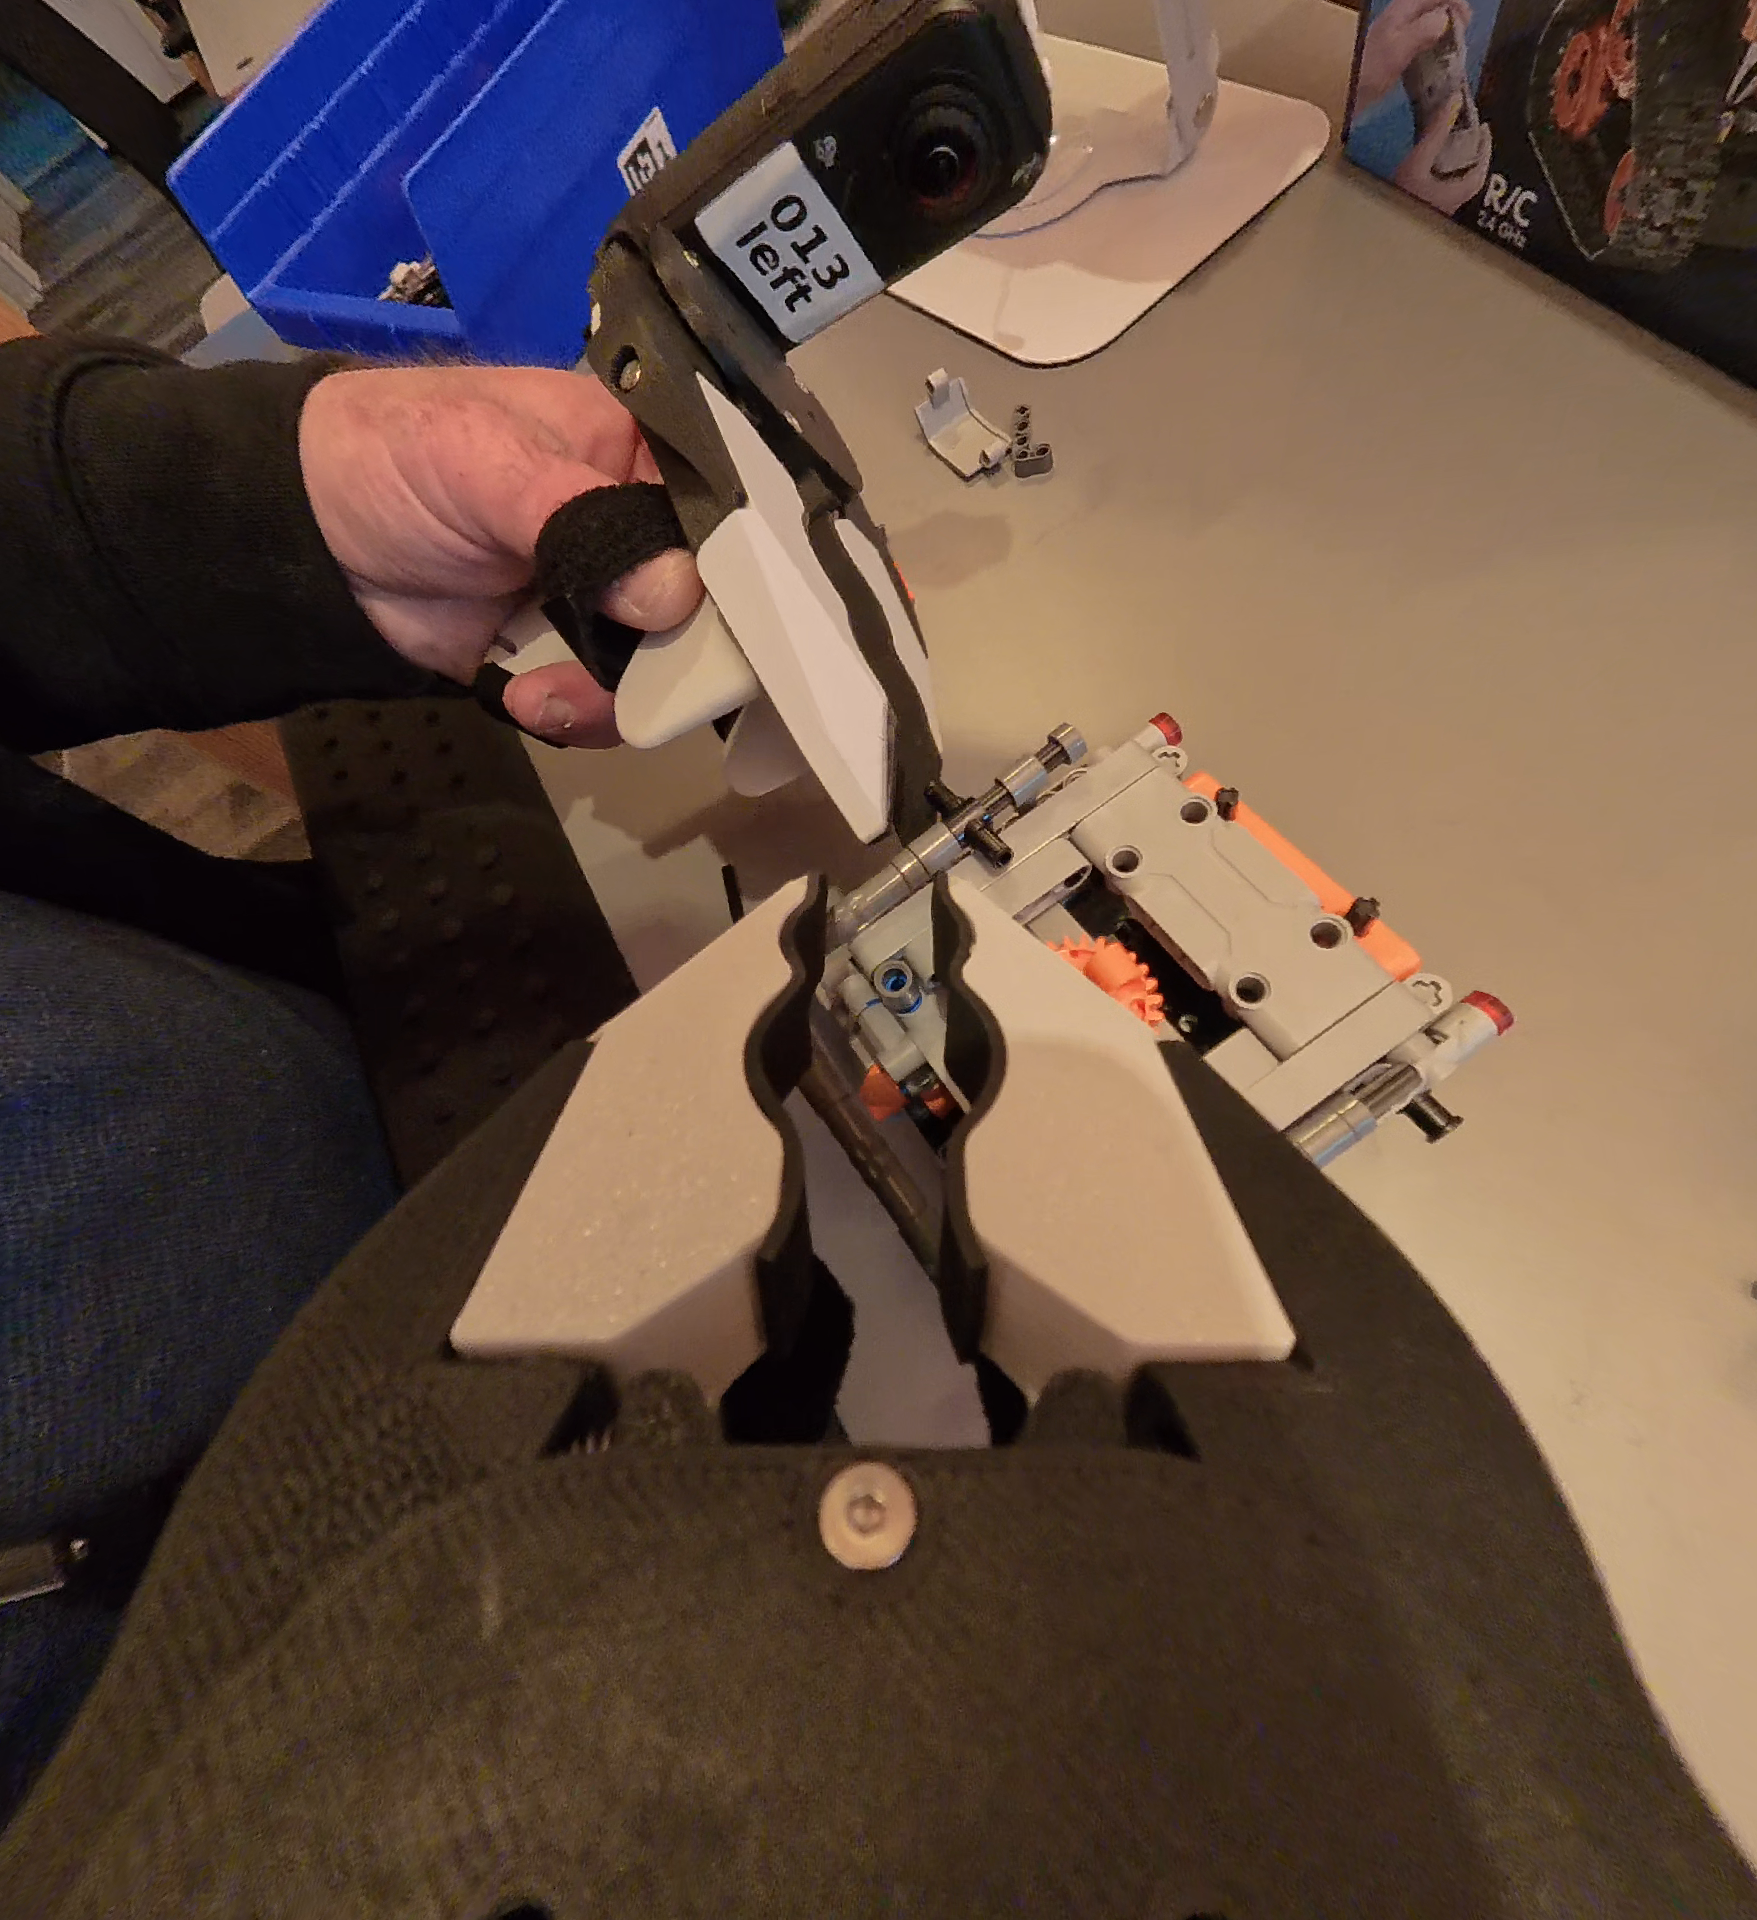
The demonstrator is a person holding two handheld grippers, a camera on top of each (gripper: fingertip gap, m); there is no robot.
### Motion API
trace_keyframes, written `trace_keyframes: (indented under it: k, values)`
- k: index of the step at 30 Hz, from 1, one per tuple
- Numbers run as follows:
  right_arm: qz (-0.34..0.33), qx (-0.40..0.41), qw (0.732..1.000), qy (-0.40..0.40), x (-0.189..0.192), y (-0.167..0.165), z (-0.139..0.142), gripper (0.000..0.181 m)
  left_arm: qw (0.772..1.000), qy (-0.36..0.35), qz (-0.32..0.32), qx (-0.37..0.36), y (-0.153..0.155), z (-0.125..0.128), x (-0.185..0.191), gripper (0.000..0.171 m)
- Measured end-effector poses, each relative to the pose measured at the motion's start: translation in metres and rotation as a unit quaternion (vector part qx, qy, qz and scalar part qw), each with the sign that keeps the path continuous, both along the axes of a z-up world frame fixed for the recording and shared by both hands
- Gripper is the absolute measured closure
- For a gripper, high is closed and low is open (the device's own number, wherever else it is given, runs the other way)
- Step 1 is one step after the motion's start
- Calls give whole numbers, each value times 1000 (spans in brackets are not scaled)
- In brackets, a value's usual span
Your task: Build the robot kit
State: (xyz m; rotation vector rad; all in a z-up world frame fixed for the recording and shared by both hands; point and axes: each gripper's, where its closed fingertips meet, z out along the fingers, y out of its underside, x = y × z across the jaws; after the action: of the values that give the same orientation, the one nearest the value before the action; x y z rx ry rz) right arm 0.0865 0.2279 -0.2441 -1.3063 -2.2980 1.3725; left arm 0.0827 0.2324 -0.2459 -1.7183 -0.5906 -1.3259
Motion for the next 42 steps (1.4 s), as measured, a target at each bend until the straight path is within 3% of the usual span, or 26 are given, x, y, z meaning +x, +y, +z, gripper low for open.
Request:
trace_keyframes:
  k: [16, 23, 33, 42]
  values:
    - [13, -1, 1000, 12, 1, -8, 3, 165, 1000, 15, 12, -23, 5, -1, -2, 160]
    - [27, -25, 999, 10, 4, -14, 6, 165, 1000, -19, 19, 8, 7, 7, -2, 159]
    - [-8, -27, 1000, 12, 4, 13, 12, 164, 1000, -8, 30, 1, 13, 7, -1, 154]
    - [0, -16, 1000, 1, 7, 13, 2, 164, 999, 14, 33, -14, 18, 2, 5, 165]
